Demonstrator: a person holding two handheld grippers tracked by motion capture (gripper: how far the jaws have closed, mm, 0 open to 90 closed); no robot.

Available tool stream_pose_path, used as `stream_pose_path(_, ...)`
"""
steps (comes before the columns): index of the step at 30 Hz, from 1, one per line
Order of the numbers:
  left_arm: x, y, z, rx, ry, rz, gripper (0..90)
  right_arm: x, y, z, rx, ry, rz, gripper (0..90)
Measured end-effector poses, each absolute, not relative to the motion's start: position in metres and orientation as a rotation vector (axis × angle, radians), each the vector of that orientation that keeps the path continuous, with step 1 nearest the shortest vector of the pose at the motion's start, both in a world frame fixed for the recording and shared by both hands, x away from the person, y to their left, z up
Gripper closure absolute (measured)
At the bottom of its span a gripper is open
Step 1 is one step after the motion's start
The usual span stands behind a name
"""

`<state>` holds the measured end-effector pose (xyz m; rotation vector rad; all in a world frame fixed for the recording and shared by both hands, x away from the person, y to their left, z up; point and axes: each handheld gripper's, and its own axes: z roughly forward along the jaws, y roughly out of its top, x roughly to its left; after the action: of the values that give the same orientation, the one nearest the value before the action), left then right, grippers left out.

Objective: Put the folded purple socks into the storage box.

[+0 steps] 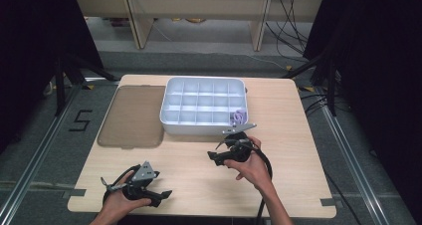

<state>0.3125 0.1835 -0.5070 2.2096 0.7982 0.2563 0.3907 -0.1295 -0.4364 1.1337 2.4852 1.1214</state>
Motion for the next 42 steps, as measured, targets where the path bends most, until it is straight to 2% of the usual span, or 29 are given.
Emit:
stream_pose_path(7,0.313,0.184,-0.507,2.219,0.773,0.260,19.4,0.382,-0.126,-0.443,1.119,2.466,1.204,18.6)
stream_pose_path(42,0.311,0.182,-0.507,2.218,0.792,0.262,19.4,0.348,-0.128,-0.478,1.070,2.526,1.163,17.3)
